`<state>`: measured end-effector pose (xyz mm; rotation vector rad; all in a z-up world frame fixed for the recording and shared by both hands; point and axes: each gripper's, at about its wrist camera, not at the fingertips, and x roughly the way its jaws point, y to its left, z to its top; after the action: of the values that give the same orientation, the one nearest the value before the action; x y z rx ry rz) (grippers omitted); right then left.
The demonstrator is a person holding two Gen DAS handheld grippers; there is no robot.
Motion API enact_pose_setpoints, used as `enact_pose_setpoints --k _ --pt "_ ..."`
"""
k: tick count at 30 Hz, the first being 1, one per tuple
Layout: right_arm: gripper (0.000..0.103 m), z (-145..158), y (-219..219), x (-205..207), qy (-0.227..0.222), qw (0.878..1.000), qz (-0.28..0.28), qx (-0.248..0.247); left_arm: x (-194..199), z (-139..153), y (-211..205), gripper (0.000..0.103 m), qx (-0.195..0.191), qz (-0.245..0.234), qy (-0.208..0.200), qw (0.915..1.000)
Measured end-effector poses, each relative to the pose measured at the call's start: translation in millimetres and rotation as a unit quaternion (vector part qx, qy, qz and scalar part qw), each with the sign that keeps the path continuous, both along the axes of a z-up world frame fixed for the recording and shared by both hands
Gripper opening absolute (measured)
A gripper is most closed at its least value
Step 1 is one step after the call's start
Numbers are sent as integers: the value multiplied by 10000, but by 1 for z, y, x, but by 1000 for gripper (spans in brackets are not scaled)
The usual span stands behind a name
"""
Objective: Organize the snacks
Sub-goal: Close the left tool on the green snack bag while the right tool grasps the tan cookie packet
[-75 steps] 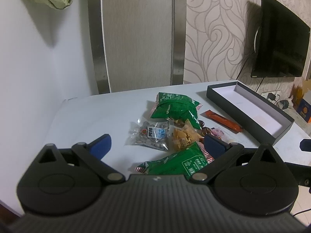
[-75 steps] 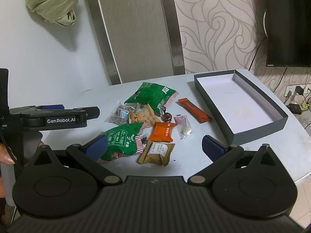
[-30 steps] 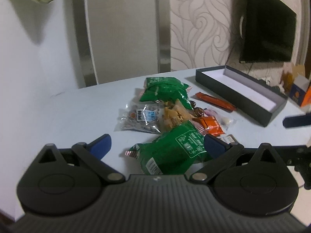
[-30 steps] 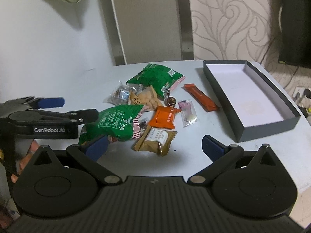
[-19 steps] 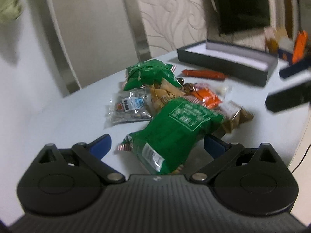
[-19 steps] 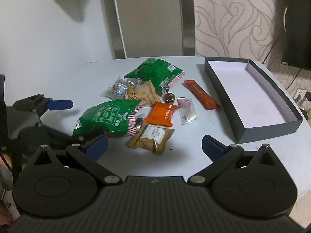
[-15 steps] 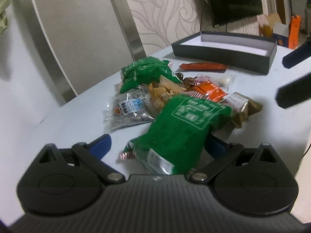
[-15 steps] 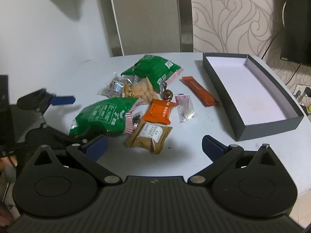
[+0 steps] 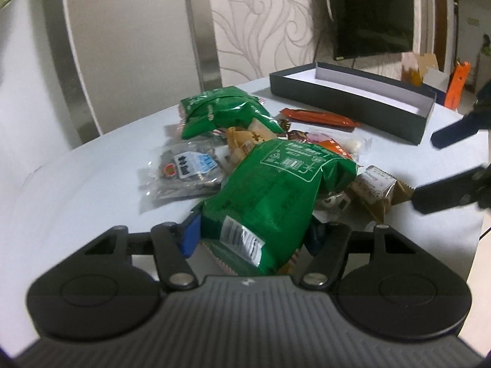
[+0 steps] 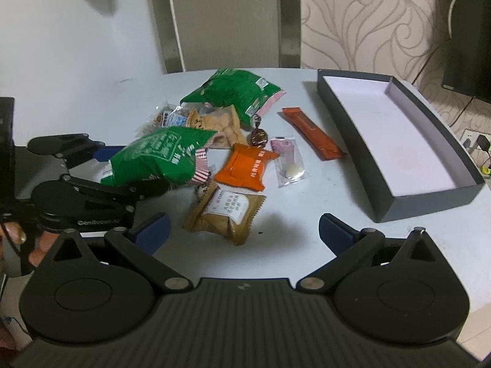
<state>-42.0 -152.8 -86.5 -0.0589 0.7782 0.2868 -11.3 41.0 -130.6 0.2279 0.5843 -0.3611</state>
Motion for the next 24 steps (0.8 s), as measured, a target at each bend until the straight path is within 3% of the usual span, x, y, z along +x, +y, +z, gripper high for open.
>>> enact_pose_setpoints --k 5,9,10,20,24 --pt "103 -13 20 11 93 9996 220 -161 -8 5 18 67 -278 340 172 9989" --pt "70 -27 31 23 270 9991 252 -185 -10 7 24 67 -333 457 256 9981" --pt "68 -30 33 26 311 9991 192 -211 -10 8 24 67 -324 472 261 9980" --pt "70 -38 39 38 266 9992 -133 -275 -11 9 23 67 -292 481 331 9979" --pt "56 -37 41 35 210 9988 22 -452 -11 10 23 67 -289 513 343 9977"
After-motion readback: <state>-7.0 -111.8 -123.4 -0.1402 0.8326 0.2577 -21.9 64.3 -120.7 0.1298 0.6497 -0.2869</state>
